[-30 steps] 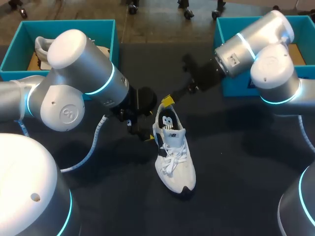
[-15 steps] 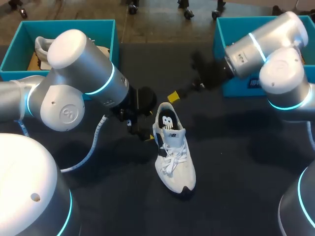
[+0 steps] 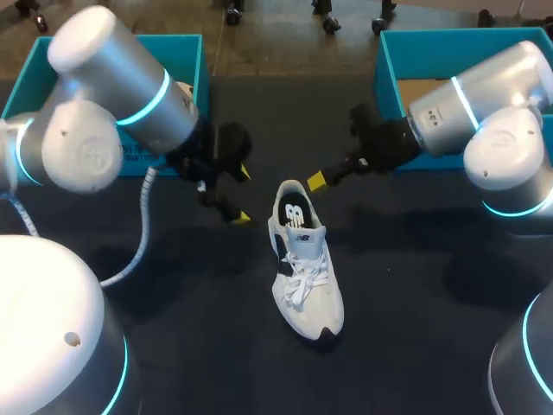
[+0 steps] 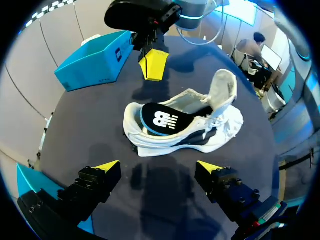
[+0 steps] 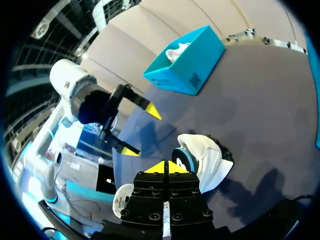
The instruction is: Take the shoe out of the shoebox, open the shoe tongue, remove and reinsert the insole, then place the shoe into the shoebox
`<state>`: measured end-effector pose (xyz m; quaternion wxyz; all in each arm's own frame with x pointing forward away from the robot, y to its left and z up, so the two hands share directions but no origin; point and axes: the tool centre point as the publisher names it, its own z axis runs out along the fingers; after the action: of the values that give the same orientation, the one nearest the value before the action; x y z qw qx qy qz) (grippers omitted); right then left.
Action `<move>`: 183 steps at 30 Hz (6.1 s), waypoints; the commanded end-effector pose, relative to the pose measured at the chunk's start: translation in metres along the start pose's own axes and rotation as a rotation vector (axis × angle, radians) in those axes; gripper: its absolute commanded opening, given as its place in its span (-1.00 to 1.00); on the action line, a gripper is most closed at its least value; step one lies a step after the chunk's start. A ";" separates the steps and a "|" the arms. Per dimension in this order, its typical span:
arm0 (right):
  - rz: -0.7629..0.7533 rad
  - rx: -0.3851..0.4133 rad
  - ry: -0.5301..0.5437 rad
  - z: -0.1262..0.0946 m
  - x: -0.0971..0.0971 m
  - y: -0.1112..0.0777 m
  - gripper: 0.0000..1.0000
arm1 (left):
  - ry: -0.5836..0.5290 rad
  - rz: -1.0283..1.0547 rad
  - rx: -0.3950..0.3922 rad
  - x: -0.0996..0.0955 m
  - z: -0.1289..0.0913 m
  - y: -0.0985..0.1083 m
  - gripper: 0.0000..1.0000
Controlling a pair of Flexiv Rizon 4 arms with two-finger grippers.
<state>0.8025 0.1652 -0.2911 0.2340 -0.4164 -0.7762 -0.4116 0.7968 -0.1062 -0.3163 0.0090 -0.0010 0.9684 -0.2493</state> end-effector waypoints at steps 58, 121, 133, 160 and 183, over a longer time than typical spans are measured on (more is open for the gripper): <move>0.219 0.046 -0.669 -0.028 0.040 -0.035 -1.00 | -0.020 0.128 -0.022 -0.051 -0.096 0.010 1.00; 0.267 0.048 -0.783 0.048 0.002 -0.057 -1.00 | -0.020 0.128 -0.022 -0.051 -0.096 0.010 1.00; 0.277 0.076 -0.770 0.069 -0.014 -0.057 -1.00 | -0.020 0.128 -0.022 -0.051 -0.096 0.010 1.00; 0.250 0.066 -0.829 0.060 -0.024 -0.037 -1.00 | -0.020 0.128 -0.022 -0.051 -0.096 0.010 1.00; 0.242 0.047 -0.857 0.067 -0.034 -0.018 -1.00 | -0.020 0.128 -0.022 -0.051 -0.096 0.010 1.00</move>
<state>0.8072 0.2009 -0.3679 -0.0457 -0.6301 -0.7603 -0.1508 0.8465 -0.0504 -0.2366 0.0344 0.0582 0.9685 -0.2395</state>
